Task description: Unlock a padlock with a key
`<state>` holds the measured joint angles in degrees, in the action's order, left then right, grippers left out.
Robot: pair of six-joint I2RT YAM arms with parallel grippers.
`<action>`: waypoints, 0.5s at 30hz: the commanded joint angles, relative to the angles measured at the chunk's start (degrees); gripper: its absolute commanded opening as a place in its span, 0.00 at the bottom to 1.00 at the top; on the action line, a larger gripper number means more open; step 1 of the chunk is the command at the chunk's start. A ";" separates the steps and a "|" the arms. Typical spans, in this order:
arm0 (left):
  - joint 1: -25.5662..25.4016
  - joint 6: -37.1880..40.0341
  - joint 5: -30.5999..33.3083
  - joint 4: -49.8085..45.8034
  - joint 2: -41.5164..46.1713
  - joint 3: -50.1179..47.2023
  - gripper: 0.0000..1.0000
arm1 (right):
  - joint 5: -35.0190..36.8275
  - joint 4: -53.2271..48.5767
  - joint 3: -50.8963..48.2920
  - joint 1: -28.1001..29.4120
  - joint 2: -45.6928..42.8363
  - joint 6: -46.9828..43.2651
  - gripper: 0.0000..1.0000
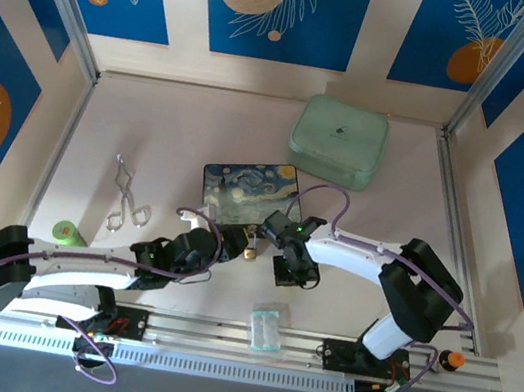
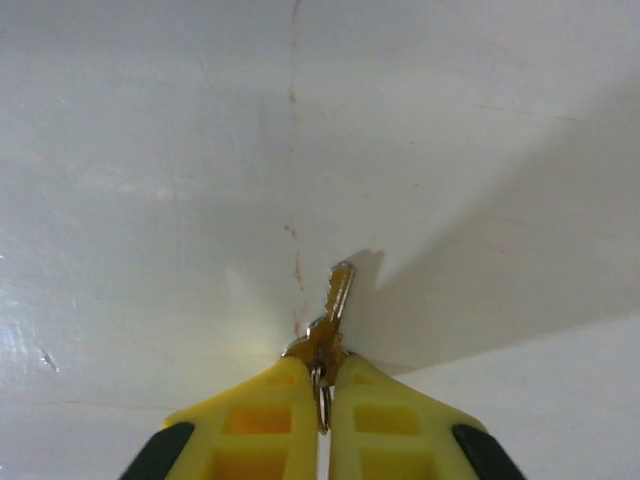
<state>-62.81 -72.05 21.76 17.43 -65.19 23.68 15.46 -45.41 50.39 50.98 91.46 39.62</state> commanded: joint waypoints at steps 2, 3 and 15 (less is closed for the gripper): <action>-0.43 1.17 1.66 -0.82 0.92 -0.24 0.59 | 0.11 0.43 -2.54 -0.28 -0.98 -2.35 0.03; -0.46 1.49 1.51 -0.82 0.85 -0.09 0.59 | 0.52 0.20 -2.33 -0.37 -2.04 -2.88 0.03; -0.48 2.35 -0.22 1.30 -0.60 0.44 0.57 | -4.21 2.01 -1.55 -0.72 -10.85 -10.68 0.00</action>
<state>-62.81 -70.89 21.69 17.54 -65.21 23.66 15.00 -44.05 48.42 50.54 83.00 31.79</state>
